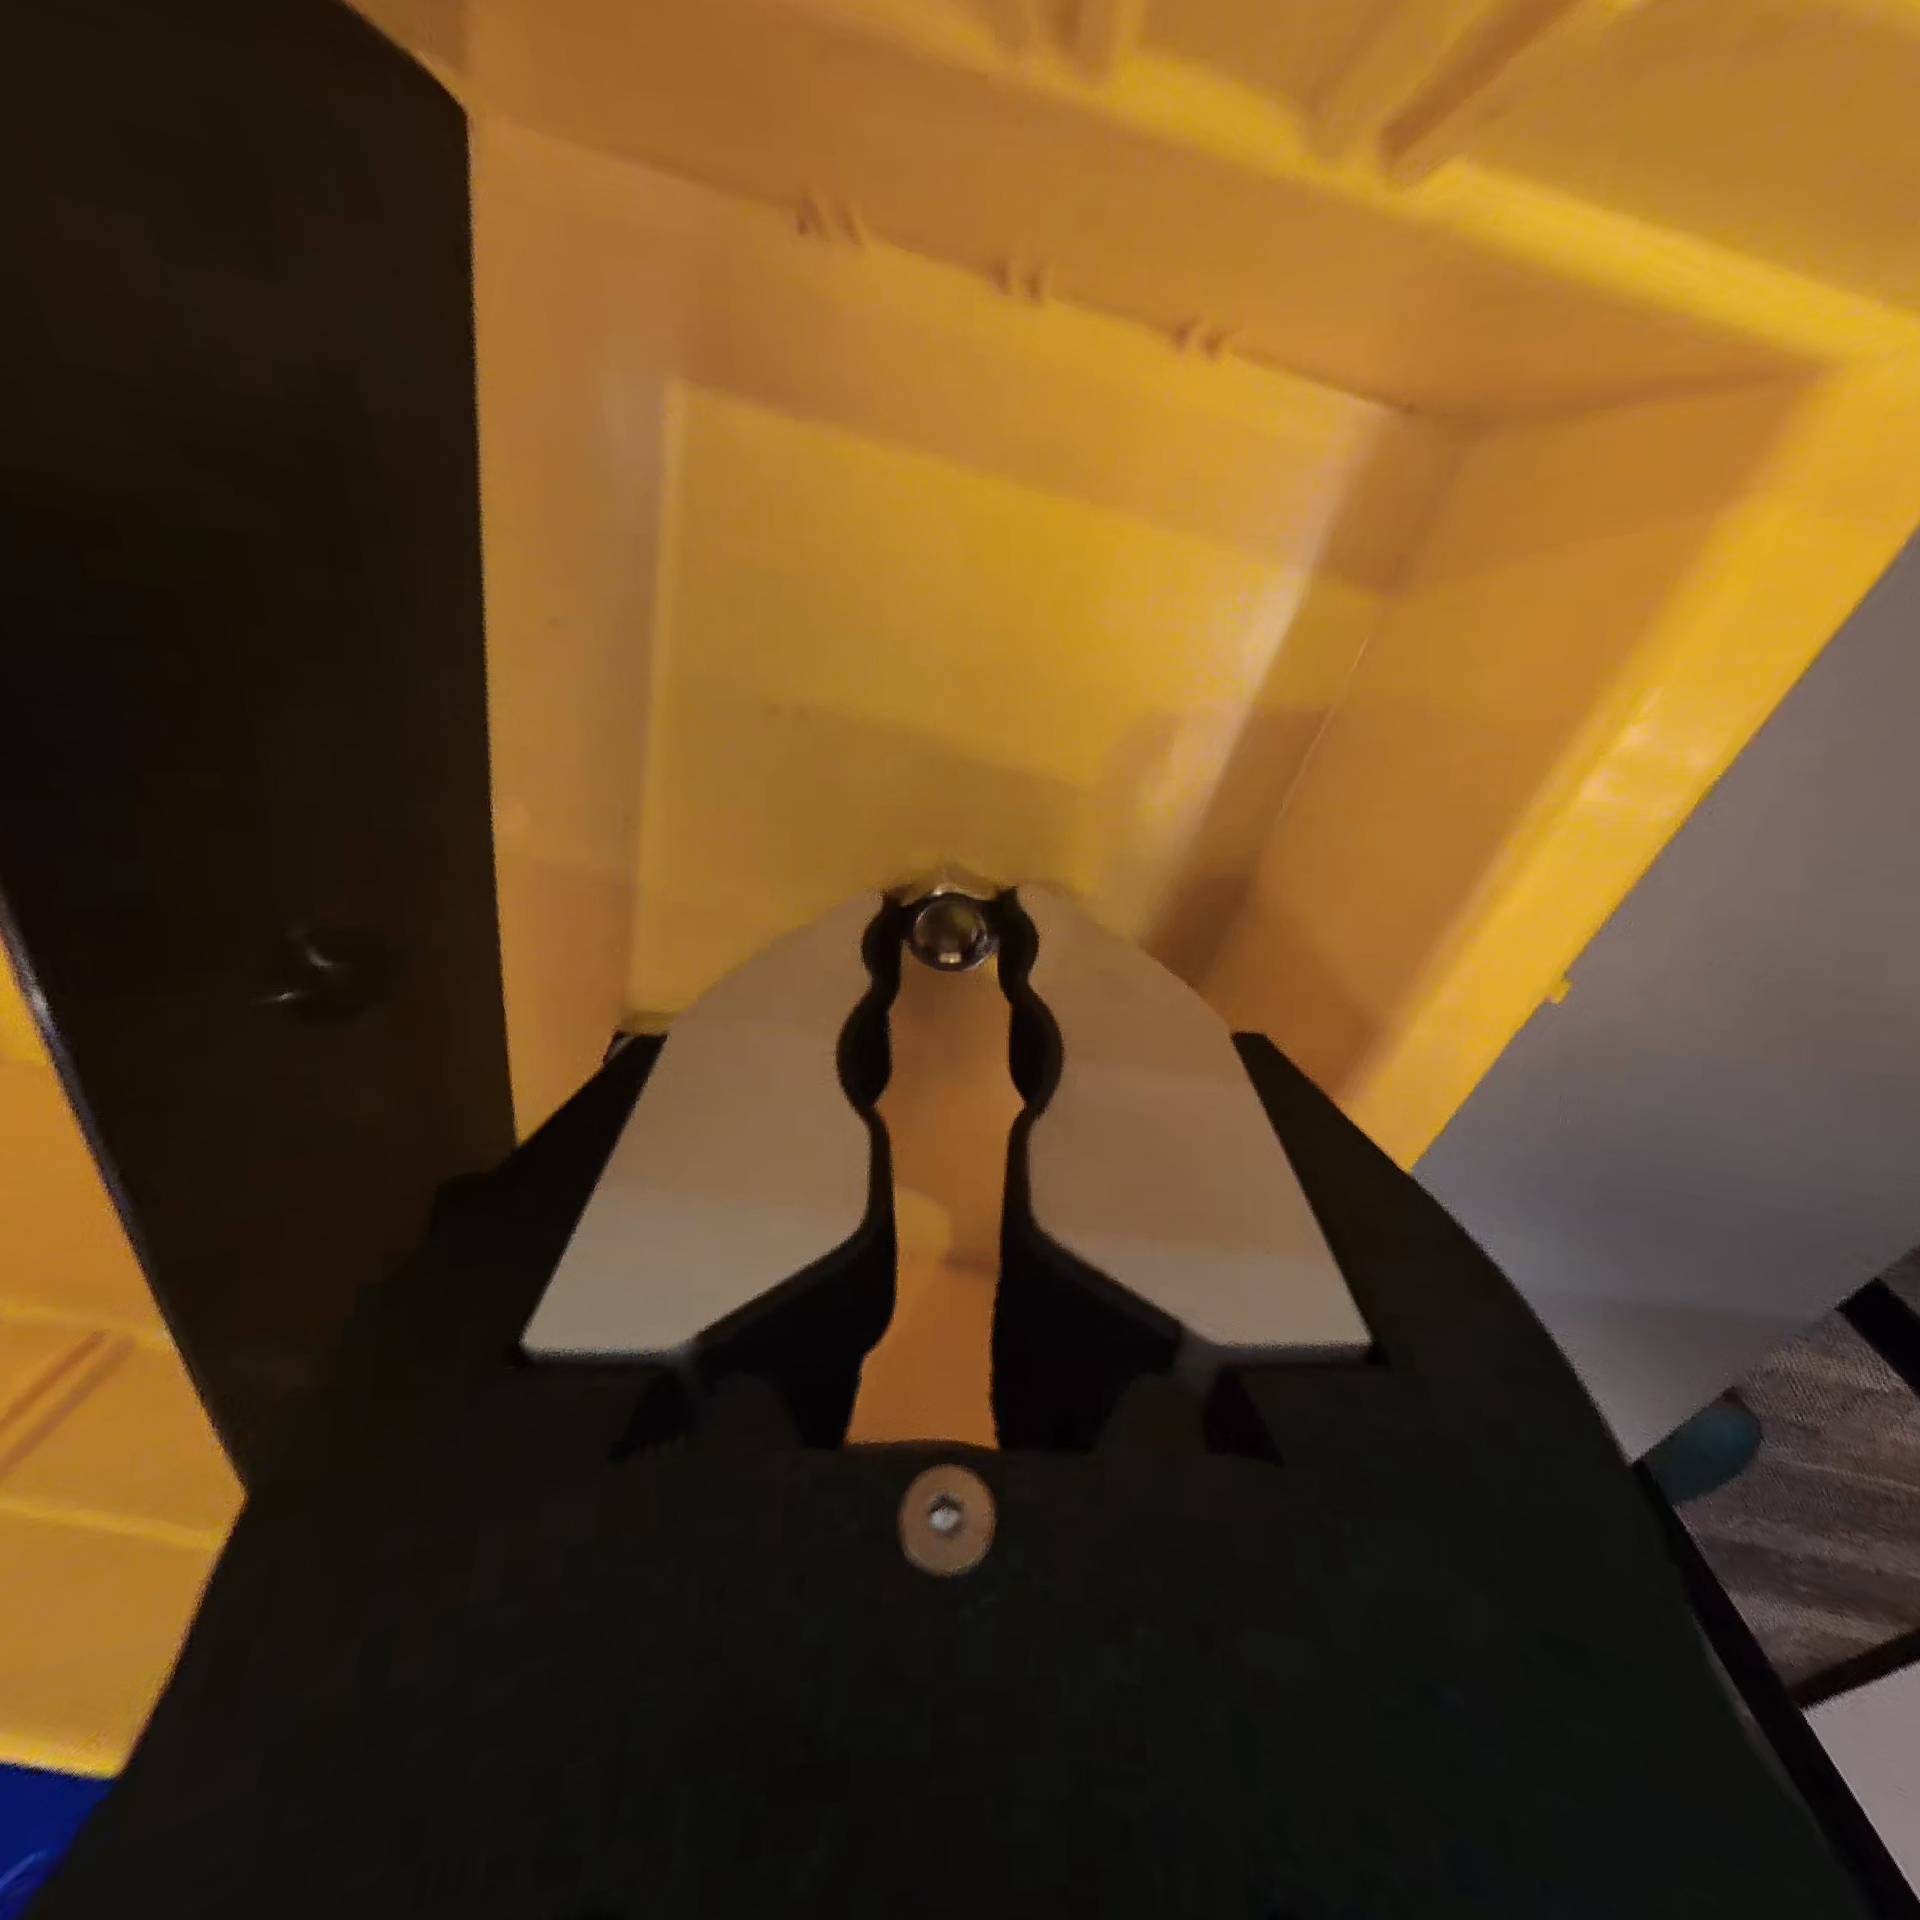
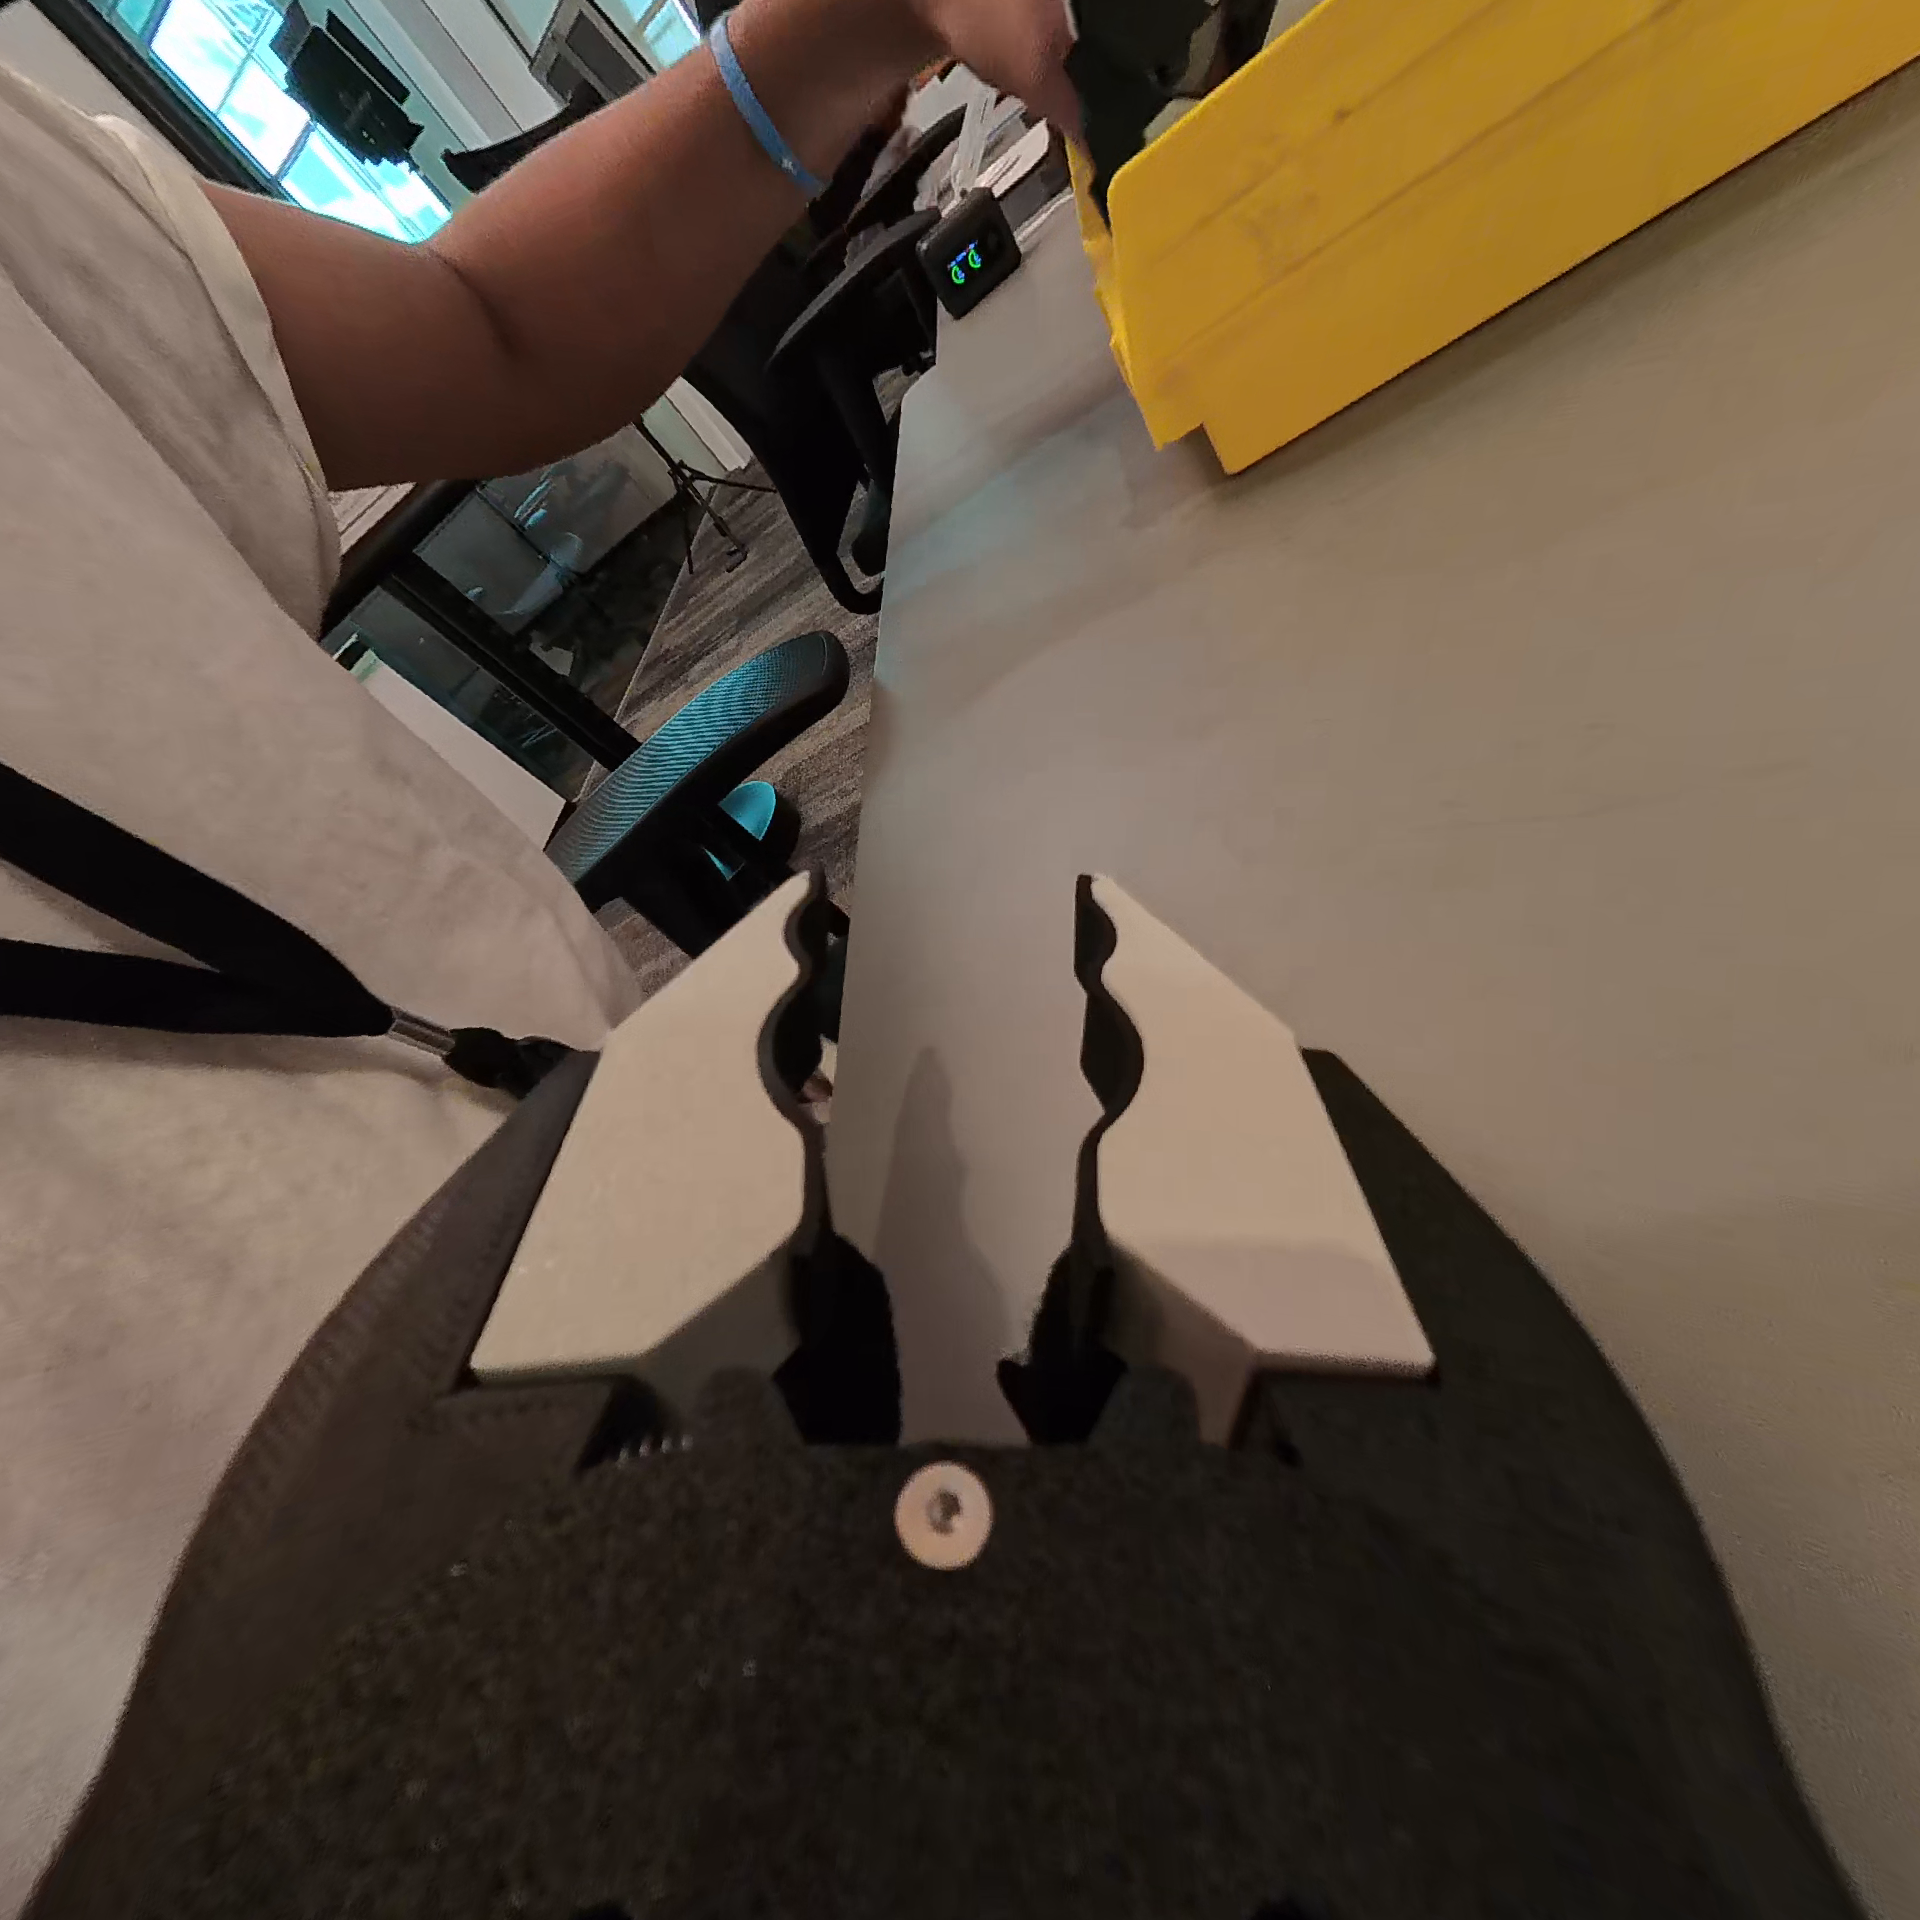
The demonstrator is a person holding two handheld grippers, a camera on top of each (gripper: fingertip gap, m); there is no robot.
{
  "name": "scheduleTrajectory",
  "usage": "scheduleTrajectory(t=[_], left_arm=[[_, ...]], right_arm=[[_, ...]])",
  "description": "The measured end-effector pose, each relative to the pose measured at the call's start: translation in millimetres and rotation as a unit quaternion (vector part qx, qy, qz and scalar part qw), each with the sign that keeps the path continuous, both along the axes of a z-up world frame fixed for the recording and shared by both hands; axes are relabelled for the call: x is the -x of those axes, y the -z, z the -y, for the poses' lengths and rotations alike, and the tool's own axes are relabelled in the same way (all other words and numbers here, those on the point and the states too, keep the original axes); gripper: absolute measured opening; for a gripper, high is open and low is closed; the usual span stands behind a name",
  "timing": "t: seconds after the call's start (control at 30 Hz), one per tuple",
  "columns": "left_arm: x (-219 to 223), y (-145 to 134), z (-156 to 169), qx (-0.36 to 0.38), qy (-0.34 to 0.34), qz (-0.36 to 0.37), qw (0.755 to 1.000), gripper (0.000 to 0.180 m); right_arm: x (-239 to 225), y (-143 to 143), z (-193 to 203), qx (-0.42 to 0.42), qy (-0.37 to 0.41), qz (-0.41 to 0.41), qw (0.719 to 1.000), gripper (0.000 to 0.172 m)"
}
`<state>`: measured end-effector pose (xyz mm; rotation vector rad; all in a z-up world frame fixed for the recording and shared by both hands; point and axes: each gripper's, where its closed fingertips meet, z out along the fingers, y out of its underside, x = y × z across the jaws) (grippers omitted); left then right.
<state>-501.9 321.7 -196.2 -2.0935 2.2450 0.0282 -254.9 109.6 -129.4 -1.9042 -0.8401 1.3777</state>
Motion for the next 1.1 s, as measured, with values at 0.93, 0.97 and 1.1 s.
scheduleTrajectory(t=[0.93,0.97,1.1], left_arm=[[-295,-1,-1,0.043,0.169,0.061,0.983,0.017],[-297,1,0,0.042,0.173,0.059,0.982,0.017],[-302,5,3,0.033,0.181,0.061,0.981,0.017]], right_arm=[[-6,-7,11,-0.026,0.032,0.003,0.999,0.034],[-6,-8,11,-0.026,0.033,0.000,0.999,0.034],[-7,-10,10,-0.021,0.033,-0.009,0.999,0.034]])
